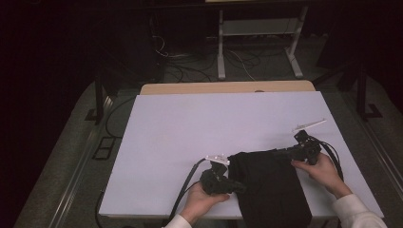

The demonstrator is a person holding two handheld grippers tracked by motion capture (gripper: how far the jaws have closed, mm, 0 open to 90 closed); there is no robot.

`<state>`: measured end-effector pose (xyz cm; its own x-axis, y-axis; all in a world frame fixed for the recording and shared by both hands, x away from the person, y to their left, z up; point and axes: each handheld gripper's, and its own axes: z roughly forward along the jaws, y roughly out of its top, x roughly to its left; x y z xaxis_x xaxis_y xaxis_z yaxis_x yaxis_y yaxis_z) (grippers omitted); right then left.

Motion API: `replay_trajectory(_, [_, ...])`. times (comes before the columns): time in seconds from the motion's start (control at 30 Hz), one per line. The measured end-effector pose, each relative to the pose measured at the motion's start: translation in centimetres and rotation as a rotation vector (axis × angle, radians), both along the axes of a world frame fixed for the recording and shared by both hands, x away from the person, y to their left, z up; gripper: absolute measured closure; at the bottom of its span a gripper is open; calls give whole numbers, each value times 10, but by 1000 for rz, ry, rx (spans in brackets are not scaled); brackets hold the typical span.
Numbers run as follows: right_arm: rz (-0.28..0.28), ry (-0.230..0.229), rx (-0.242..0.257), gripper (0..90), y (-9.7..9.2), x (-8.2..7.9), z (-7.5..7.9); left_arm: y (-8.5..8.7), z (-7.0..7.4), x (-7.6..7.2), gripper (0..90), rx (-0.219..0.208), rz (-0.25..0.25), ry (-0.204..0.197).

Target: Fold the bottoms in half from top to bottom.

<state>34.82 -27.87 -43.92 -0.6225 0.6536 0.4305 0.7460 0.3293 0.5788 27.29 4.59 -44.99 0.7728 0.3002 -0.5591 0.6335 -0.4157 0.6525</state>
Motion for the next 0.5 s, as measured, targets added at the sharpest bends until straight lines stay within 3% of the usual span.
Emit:
replay_trajectory(0.23, [10, 6, 18, 839, 0, -3, 4, -1, -1, -1, 797, 3, -8, -8])
replay_trajectory(0.5, [-16, 45, 63, 846, -5, -8, 8, 4, 2, -1, 604, -28, 20, -11])
